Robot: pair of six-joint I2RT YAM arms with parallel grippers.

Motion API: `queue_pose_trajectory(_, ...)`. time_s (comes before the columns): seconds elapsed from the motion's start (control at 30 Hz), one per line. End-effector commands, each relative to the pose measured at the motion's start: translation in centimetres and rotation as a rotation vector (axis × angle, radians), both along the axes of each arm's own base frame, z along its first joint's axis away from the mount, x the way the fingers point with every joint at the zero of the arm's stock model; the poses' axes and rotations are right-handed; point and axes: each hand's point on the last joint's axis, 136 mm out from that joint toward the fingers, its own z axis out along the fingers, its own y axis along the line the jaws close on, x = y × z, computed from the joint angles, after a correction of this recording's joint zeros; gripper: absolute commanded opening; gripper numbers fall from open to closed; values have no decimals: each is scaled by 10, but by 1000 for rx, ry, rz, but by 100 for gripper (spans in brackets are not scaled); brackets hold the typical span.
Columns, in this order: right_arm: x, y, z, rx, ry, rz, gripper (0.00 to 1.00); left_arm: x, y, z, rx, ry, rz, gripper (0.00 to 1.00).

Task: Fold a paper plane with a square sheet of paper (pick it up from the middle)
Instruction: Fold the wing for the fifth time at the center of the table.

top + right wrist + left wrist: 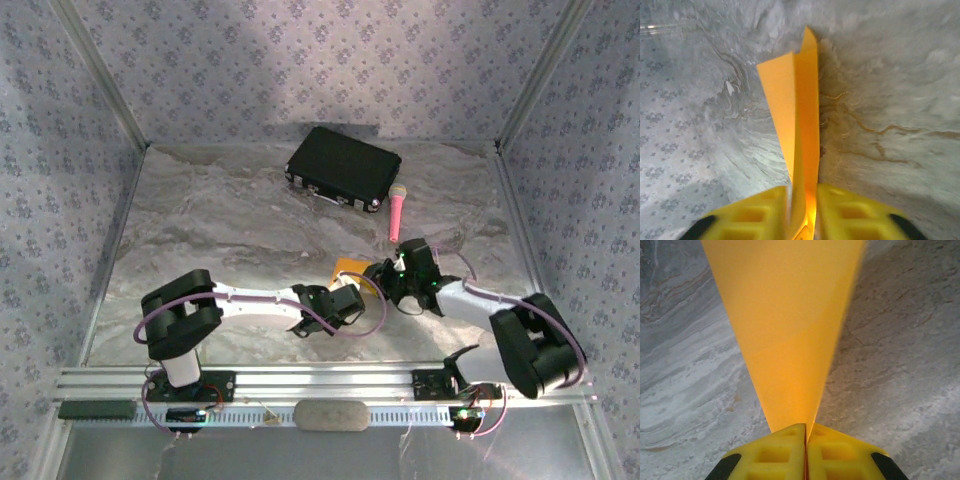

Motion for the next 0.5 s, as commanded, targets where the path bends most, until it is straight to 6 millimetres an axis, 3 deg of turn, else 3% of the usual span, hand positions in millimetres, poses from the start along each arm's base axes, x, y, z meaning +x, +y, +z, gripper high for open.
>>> queue_pose_trajectory(0.0,-6,-25,3,-127,-9,-10,33,-2,-3,-5,-52,42,31,9)
queue_pose_trajectory(0.2,-12,-44,12,-168,-53,-57,43,0,-4,-10,-125,110,70,14)
queue_pose_trajectory(0.47,-16,-45,10,-160,-59,-61,45,0,-5,-12,-158,154,89,17)
